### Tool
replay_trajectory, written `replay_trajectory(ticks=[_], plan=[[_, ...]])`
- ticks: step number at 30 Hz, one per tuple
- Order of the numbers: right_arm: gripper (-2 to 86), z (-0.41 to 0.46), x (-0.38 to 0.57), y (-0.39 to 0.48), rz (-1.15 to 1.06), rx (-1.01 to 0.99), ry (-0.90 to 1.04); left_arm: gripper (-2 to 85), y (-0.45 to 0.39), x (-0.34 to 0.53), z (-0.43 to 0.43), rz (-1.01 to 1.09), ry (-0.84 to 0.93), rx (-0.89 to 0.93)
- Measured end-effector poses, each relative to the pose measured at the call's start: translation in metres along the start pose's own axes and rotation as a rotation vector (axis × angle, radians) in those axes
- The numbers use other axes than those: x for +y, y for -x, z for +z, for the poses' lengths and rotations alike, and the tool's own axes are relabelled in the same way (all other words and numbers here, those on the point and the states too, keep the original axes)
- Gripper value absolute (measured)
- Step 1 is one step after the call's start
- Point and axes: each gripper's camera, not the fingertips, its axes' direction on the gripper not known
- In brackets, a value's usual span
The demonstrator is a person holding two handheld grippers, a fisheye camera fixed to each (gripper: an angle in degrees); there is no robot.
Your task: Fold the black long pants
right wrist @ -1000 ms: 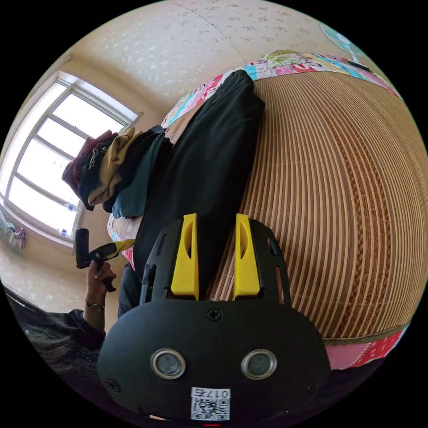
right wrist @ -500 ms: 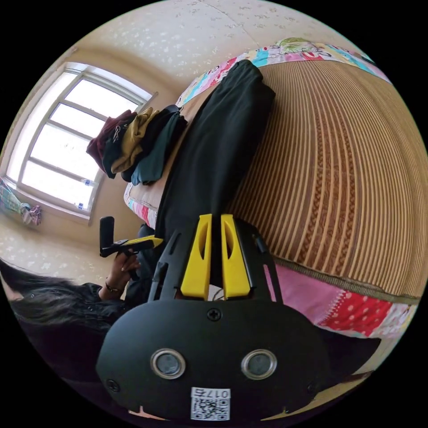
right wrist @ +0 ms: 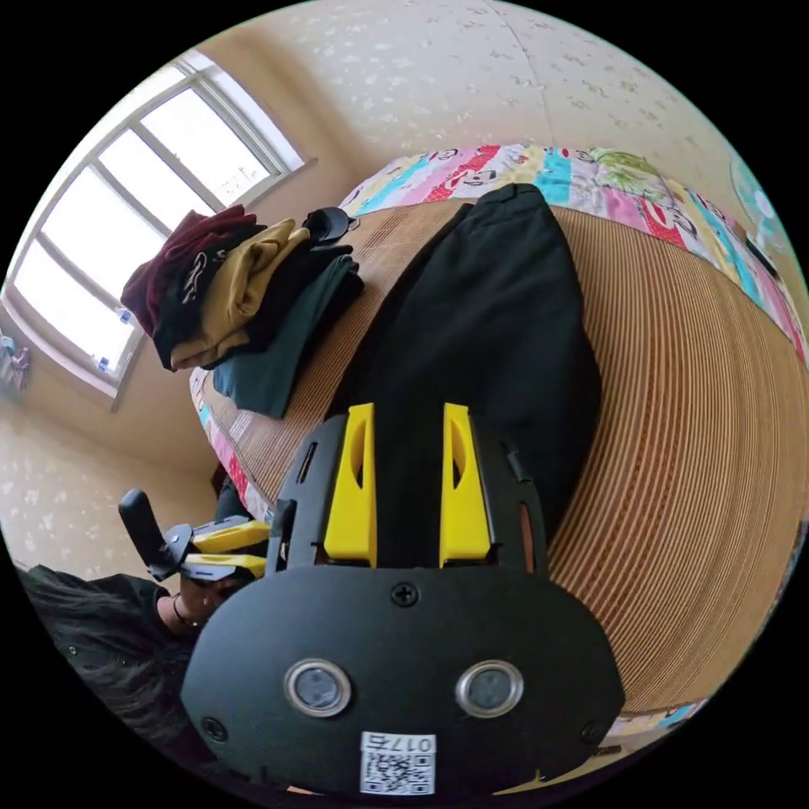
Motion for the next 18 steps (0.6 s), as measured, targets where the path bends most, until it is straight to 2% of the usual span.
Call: replay_trajectory(ticks=[4,7,11,13,18], plan=[[12.9,0.058,-0.093,0.026,0.025,0.060,0.009,10.3,0.007,-0.010,0.031,-0.056,0.057,-0.042],[13.9,0.098,-0.127,0.033,0.079,0.034,0.044,10.0,0.003,0.004,0.034,-0.068,-0.002,-0.066],[12.1,0.151,-0.128,0.046,0.119,0.137,0.113,8.9,-0.005,0.013,0.033,-0.071,-0.028,-0.088],[8.8,0.152,-0.117,0.057,0.122,0.252,0.051,8.3,-0.005,0.014,0.032,-0.079,-0.029,-0.087],[4.1,0.131,-0.095,0.061,0.154,0.202,-0.072,-0.1,0.007,0.013,0.033,-0.084,-0.006,0.014]])
